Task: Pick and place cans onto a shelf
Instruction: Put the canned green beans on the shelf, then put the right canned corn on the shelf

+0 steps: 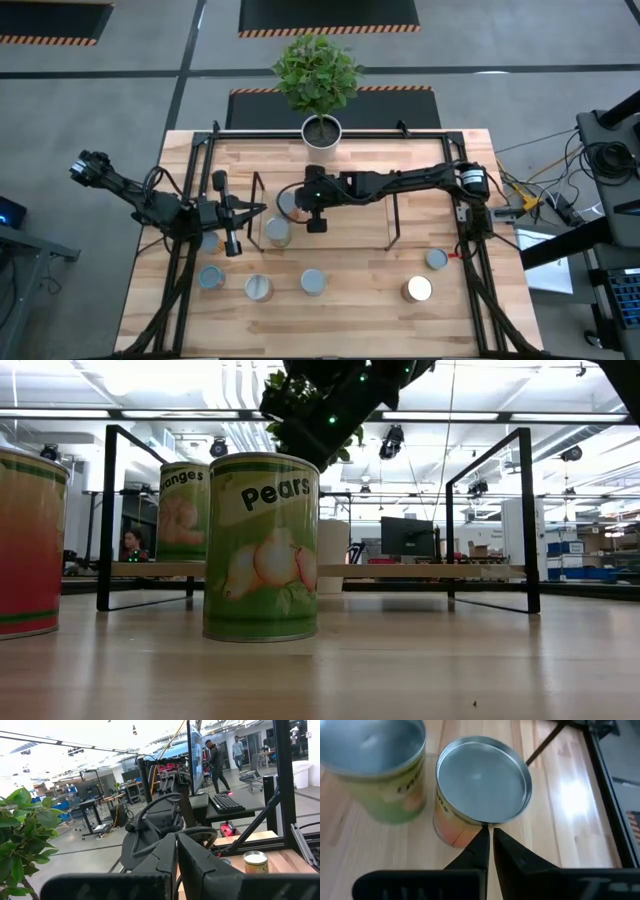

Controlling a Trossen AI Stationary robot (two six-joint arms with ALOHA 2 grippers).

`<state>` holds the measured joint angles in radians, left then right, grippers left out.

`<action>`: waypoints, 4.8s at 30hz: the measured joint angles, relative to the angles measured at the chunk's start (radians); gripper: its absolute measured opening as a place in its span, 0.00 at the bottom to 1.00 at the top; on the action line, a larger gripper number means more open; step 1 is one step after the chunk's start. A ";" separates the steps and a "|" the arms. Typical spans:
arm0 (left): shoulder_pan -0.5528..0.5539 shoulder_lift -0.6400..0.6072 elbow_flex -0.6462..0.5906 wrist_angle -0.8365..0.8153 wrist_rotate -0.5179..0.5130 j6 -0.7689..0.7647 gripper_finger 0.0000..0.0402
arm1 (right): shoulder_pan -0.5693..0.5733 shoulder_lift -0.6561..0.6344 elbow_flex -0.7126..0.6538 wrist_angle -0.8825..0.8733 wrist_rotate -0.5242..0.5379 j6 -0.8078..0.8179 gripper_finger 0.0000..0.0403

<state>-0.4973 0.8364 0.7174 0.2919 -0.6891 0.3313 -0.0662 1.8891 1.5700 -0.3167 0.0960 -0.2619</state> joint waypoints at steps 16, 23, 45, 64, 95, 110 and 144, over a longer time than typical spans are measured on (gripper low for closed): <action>0.000 0.000 0.000 -0.001 0.000 0.000 0.00 | 0.000 0.005 0.007 0.030 -0.017 -0.001 0.03; 0.000 0.000 0.000 -0.001 0.000 0.000 0.00 | 0.003 -0.002 0.013 0.150 -0.019 -0.003 0.03; 0.000 0.000 0.000 -0.001 0.000 0.000 0.00 | -0.007 0.076 0.012 0.399 -0.078 -0.036 0.03; 0.000 0.000 0.000 -0.001 0.000 0.000 0.00 | -0.006 0.076 -0.045 0.404 -0.078 -0.019 0.03; 0.000 -0.001 0.000 0.000 0.000 0.001 0.00 | -0.006 0.117 0.031 0.330 -0.070 -0.028 0.03; 0.000 0.000 0.000 -0.001 0.000 0.001 0.00 | -0.006 0.114 0.031 0.317 -0.070 -0.031 0.03; -0.001 0.007 0.000 0.001 0.000 -0.112 0.00 | 0.143 -0.277 -0.063 0.009 -0.041 0.036 0.02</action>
<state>-0.4984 0.8432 0.7177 0.2930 -0.6891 0.2197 0.0766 1.6119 1.5070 -0.3079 0.0548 -0.2260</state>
